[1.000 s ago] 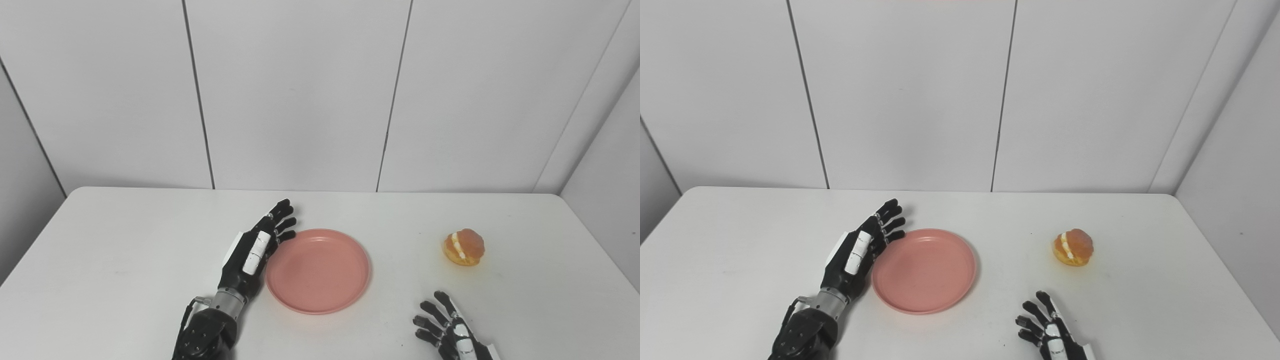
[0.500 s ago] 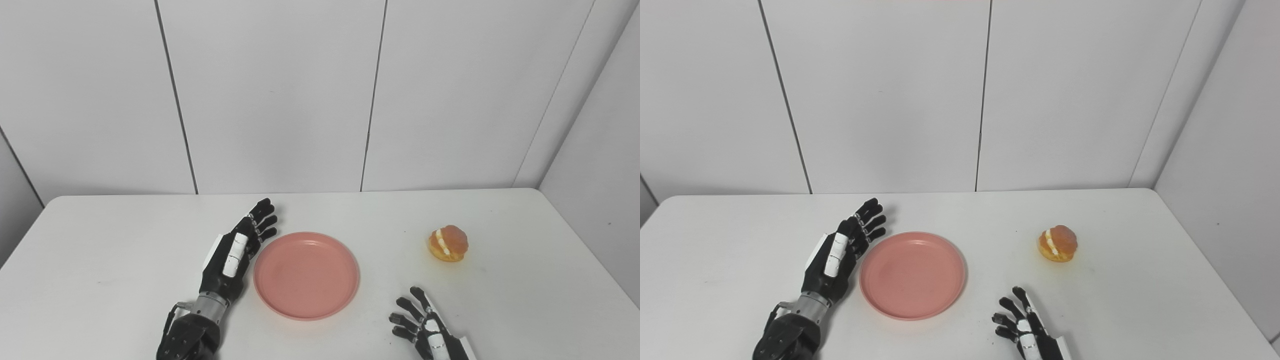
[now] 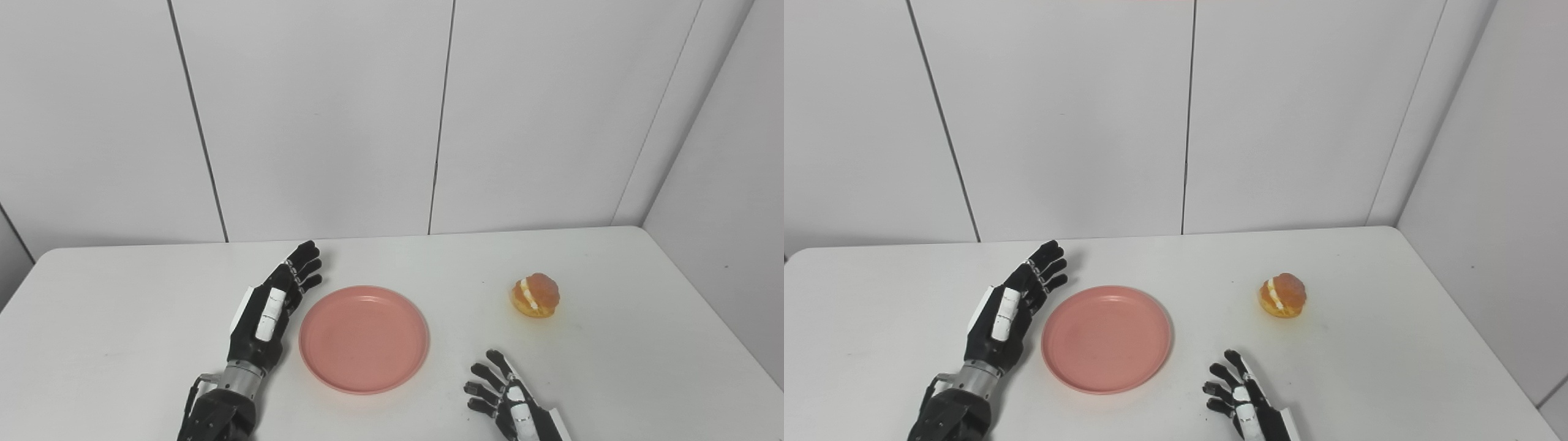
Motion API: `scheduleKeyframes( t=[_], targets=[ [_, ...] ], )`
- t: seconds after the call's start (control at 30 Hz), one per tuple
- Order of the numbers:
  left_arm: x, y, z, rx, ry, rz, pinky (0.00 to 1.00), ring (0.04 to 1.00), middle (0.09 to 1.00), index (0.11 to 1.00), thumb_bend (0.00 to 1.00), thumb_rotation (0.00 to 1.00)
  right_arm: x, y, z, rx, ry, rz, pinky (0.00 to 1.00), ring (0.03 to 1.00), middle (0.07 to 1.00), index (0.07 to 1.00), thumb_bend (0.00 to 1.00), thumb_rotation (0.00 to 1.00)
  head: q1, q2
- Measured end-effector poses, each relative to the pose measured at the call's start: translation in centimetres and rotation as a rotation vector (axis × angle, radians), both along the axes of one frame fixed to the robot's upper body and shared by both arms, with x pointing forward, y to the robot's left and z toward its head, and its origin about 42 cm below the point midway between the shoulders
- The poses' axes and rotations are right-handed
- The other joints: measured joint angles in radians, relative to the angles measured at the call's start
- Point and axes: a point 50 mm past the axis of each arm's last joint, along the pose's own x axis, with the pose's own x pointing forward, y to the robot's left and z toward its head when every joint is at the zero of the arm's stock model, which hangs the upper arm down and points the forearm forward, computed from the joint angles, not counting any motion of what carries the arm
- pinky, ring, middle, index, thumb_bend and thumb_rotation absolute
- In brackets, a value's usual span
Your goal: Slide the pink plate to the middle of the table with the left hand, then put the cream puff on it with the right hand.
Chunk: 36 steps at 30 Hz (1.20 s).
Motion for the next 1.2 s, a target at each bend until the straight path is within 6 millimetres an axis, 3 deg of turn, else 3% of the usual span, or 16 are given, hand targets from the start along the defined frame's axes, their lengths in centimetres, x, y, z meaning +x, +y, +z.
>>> scheduleKeyframes(
  t=[0.1, 0.33, 0.5, 0.73, 0.8, 0.97, 1.2],
  targets=[
    [0.3, 0.0, 0.0, 0.003, 0.005, -0.003, 0.89, 0.906, 0.903, 0.841, 0.91, 0.84, 0.2, -0.6, 1.0, -0.061, -0.040, -0.006, 0.74, 0.778, 0.840, 0.894, 0.90, 1.00, -0.015, -0.006],
    [0.6, 0.2, 0.0, 0.015, 0.006, -0.018, 0.90, 0.910, 0.905, 0.846, 0.90, 0.85, 3.0, -2.8, 5.9, -0.215, -0.239, -0.034, 0.73, 0.769, 0.809, 0.860, 0.89, 1.00, -0.017, -0.008],
    [0.6, 0.2, 0.1, 0.023, 0.003, -0.030, 0.90, 0.913, 0.911, 0.863, 0.90, 0.84, 4.8, -4.0, 9.0, -0.340, -0.357, -0.046, 0.71, 0.762, 0.808, 0.879, 0.83, 1.00, -0.018, -0.009],
    [0.6, 0.4, 0.1, 0.032, 0.006, -0.034, 0.87, 0.903, 0.904, 0.860, 0.92, 0.84, 6.9, -6.9, 13.9, -0.705, -0.453, -0.054, 0.71, 0.795, 0.839, 0.858, 0.90, 0.81, -0.020, -0.009],
    [0.6, 0.3, 0.1, 0.033, 0.006, -0.036, 0.88, 0.902, 0.903, 0.856, 0.93, 0.84, 7.3, -7.3, 14.7, -0.768, -0.456, -0.061, 0.72, 0.807, 0.854, 0.860, 0.89, 0.75, -0.018, -0.009],
    [0.7, 0.3, 0.1, 0.034, 0.007, -0.037, 0.88, 0.901, 0.904, 0.866, 0.93, 0.85, 8.4, -7.9, 16.2, -0.940, -0.451, -0.072, 0.69, 0.818, 0.860, 0.862, 0.94, 0.73, -0.017, -0.011],
    [0.6, 0.3, 0.1, 0.037, 0.007, -0.035, 0.88, 0.902, 0.904, 0.867, 0.93, 0.86, 11.8, -10.5, 16.8, -1.151, -0.377, -0.095, 0.69, 0.811, 0.850, 0.860, 1.00, 0.63, -0.014, -0.011]
  ],
)
